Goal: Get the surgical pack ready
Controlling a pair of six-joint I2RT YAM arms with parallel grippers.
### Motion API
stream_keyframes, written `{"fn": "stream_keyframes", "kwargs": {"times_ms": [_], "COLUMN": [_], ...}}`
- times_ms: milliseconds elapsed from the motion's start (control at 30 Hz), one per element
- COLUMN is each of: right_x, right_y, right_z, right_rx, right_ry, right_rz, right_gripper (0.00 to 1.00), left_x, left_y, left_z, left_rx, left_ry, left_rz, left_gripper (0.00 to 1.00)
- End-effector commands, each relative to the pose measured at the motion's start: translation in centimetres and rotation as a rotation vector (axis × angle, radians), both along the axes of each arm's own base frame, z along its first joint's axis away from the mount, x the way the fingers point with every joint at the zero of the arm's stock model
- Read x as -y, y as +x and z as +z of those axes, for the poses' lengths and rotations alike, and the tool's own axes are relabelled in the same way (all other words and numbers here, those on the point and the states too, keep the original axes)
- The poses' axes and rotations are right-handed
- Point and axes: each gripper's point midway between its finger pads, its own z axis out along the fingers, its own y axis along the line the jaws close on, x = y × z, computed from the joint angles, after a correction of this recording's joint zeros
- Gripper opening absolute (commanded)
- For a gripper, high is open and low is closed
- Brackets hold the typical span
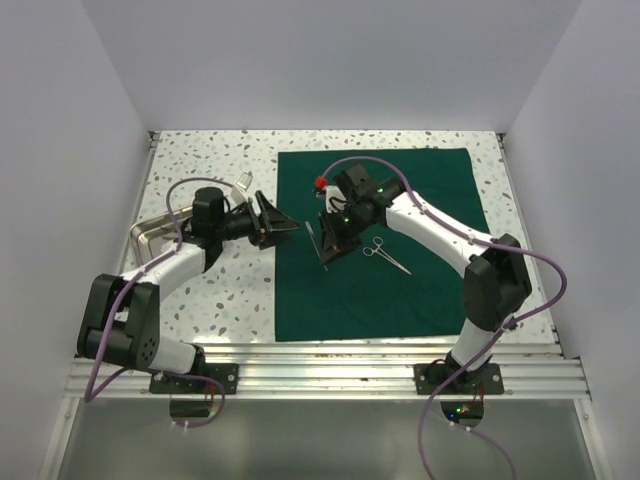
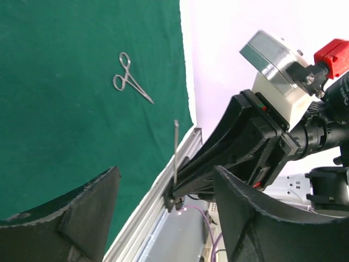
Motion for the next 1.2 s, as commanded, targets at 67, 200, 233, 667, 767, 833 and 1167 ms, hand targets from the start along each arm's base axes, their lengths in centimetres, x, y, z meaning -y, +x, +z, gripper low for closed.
{"fn": "stream_keyframes", "kwargs": {"times_ms": [67, 200, 233, 667, 767, 833, 1167], "right_x": [-1.5, -1.5, -1.5, -1.5, -1.2, -0.7, 2.8], "right_y": [0.2, -0.1, -0.3, -0.5, -0.3, 0.2, 4.9], "right_z": [3.1, 3.3, 3.4, 3.6, 3.4, 2.9, 2.3], "right_rx": [0.056, 0.058, 0.053, 0.063, 0.068, 0.072, 0.127], "right_ry": [0.089, 0.090, 0.091, 0.069, 0.049, -0.001, -0.142], "right_rz": [0.021, 0.028, 0.032, 0.066, 0.060, 0.028, -0.165], "right_gripper": [0.00, 0.00, 0.00, 0.00, 0.01, 0.16, 0.62], "left_x": [1.7, 2.9, 3.1, 5.9, 6.1, 5.9, -11.0], "left_y": [-0.7, -1.1, -1.1, -0.3, 0.0, 0.3, 5.8], "left_z": [1.6, 1.0, 0.9, 0.5, 0.7, 0.7, -2.0], "left_rx": [0.042, 0.017, 0.012, -0.023, -0.025, -0.026, -0.105], "left_ry": [-0.045, -0.050, -0.052, -0.108, -0.129, -0.131, 0.103], "left_rz": [-0.025, -0.050, -0.054, -0.111, -0.122, -0.113, 0.464], "left_gripper": [0.70, 0.62, 0.61, 0.25, 0.00, 0.00, 0.00]}}
